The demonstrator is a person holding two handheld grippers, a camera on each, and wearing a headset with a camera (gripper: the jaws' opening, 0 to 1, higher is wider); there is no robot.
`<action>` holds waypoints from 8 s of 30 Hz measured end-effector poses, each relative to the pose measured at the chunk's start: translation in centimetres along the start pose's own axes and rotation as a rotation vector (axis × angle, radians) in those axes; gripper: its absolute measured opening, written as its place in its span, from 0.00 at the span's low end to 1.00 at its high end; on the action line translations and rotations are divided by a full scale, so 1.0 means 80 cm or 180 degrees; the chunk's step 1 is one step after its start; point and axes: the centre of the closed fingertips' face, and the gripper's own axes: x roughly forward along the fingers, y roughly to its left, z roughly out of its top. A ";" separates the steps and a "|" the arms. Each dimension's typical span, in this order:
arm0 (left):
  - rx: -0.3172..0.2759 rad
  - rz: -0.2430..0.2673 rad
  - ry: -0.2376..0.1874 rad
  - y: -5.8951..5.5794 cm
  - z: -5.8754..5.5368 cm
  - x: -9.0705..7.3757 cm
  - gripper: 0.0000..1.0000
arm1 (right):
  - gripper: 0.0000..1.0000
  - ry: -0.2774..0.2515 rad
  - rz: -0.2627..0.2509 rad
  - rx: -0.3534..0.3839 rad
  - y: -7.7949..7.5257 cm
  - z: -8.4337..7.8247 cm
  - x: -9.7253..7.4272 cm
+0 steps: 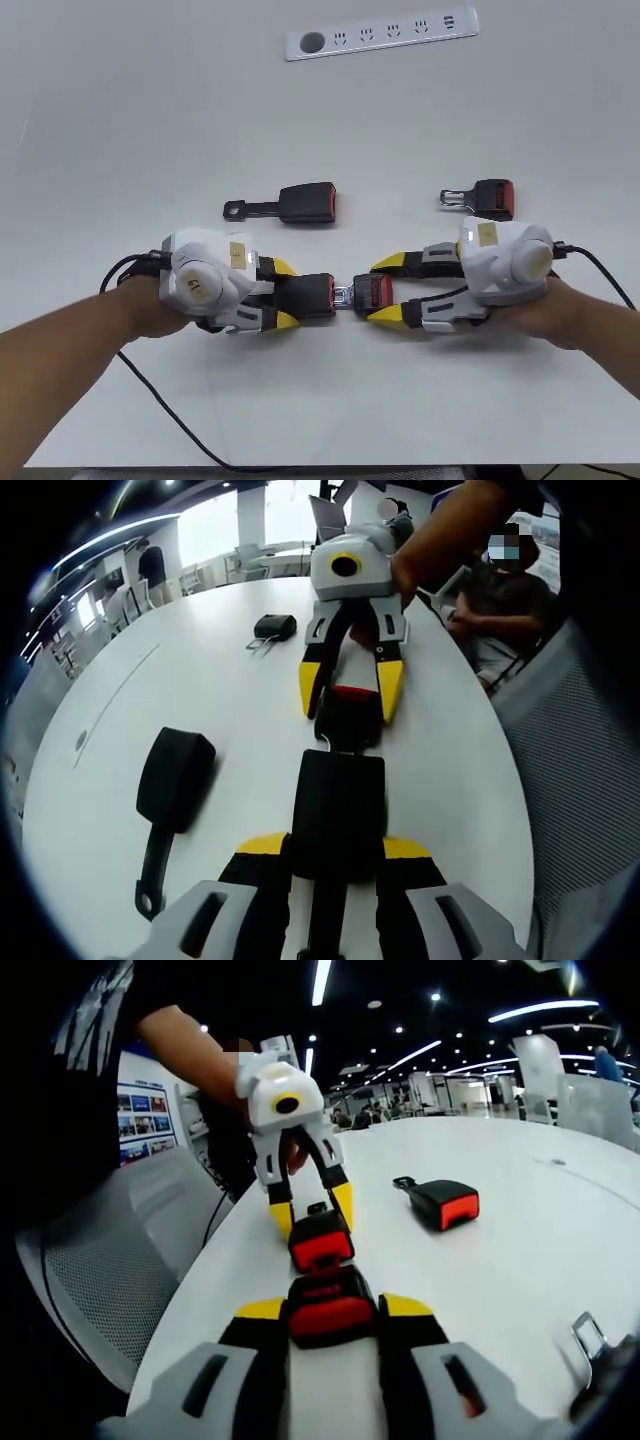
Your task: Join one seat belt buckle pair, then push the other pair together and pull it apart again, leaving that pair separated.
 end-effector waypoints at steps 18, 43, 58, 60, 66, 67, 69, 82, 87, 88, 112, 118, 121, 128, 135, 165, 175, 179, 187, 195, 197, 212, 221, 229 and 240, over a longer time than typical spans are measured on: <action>0.0038 -0.0011 0.0024 0.001 -0.001 -0.001 0.33 | 0.36 0.0029 0.0002 -0.0009 0.003 0.005 0.014; 0.0189 -0.0119 0.0031 0.002 -0.003 -0.003 0.33 | 0.36 0.0201 -0.0018 -0.0166 0.007 0.010 0.024; 0.0347 -0.0148 -0.0062 0.000 -0.004 -0.004 0.33 | 0.35 0.0480 -0.0034 -0.0545 0.006 0.006 0.021; 0.0343 -0.0162 -0.0077 0.000 -0.003 -0.004 0.33 | 0.34 0.0491 -0.0034 -0.0581 0.006 0.006 0.021; 0.0370 -0.0178 -0.0133 0.000 -0.004 -0.004 0.32 | 0.34 0.0535 -0.0031 -0.0693 0.005 0.006 0.020; 0.0376 -0.0183 -0.0143 0.000 -0.004 -0.004 0.32 | 0.34 0.0537 -0.0029 -0.0697 0.005 0.006 0.019; 0.0380 -0.0192 -0.0162 0.000 -0.004 -0.004 0.32 | 0.34 0.0541 -0.0026 -0.0716 0.004 0.005 0.019; 0.0410 -0.0223 -0.0218 0.000 -0.004 -0.003 0.31 | 0.33 0.0539 -0.0062 -0.0710 0.003 0.004 0.016; 0.0432 -0.0234 -0.0211 0.000 -0.003 -0.002 0.31 | 0.33 0.0511 -0.0072 -0.0667 0.004 0.002 0.015; 0.0435 -0.0237 -0.0207 0.000 -0.003 -0.002 0.31 | 0.33 0.0524 -0.0073 -0.0678 0.004 0.002 0.014; 0.0465 -0.0271 -0.0058 -0.002 0.001 -0.001 0.34 | 0.44 0.0685 -0.0152 -0.0616 0.009 -0.001 0.019; 0.0020 0.0032 -0.0325 0.009 0.027 -0.016 0.63 | 0.83 0.0351 -0.0392 -0.0423 0.003 0.035 0.014; -0.0073 0.0140 -0.0394 0.017 0.032 -0.032 0.69 | 0.84 0.0364 -0.0463 -0.0410 0.000 0.036 0.005; 0.0040 0.0318 -0.0411 0.032 0.040 -0.054 0.80 | 0.88 0.0346 -0.0637 -0.0275 -0.016 0.039 -0.029; 0.0039 0.0437 -0.0493 0.061 0.053 -0.070 0.78 | 0.89 0.0248 -0.0917 -0.0241 -0.057 0.056 -0.089; 0.0108 0.0221 -0.0364 0.157 0.045 -0.002 0.62 | 0.69 0.0894 -0.0866 0.0023 -0.145 -0.029 -0.183; 0.0189 -0.0007 -0.0283 0.146 0.036 0.010 0.46 | 0.51 0.1092 -0.0746 -0.0190 -0.144 -0.038 -0.175; 0.0163 0.0040 -0.0311 0.152 0.035 0.011 0.40 | 0.43 0.1112 -0.0738 -0.0277 -0.147 -0.038 -0.174; 0.0214 0.0028 -0.0338 0.153 0.040 0.011 0.36 | 0.37 0.1061 -0.0674 -0.0357 -0.154 -0.036 -0.174; 0.0297 0.0001 -0.0281 0.151 0.041 0.010 0.35 | 0.36 0.0811 -0.0595 -0.0304 -0.156 -0.033 -0.174; 0.0309 -0.0004 -0.0259 0.151 0.041 0.011 0.35 | 0.36 0.0790 -0.0585 -0.0322 -0.156 -0.033 -0.174; 0.0314 -0.0017 -0.0211 0.150 0.041 0.011 0.34 | 0.36 0.0679 -0.0511 -0.0344 -0.154 -0.027 -0.163; 0.0315 -0.0017 -0.0177 0.149 0.041 0.012 0.34 | 0.36 0.0564 -0.0449 -0.0341 -0.148 -0.018 -0.139; 0.0312 -0.0017 -0.0161 0.149 0.041 0.012 0.34 | 0.36 0.0438 -0.0465 -0.0269 -0.151 -0.010 -0.126; 0.0309 -0.0018 -0.0152 0.151 0.041 0.012 0.34 | 0.36 0.0389 -0.0473 -0.0298 -0.154 0.000 -0.105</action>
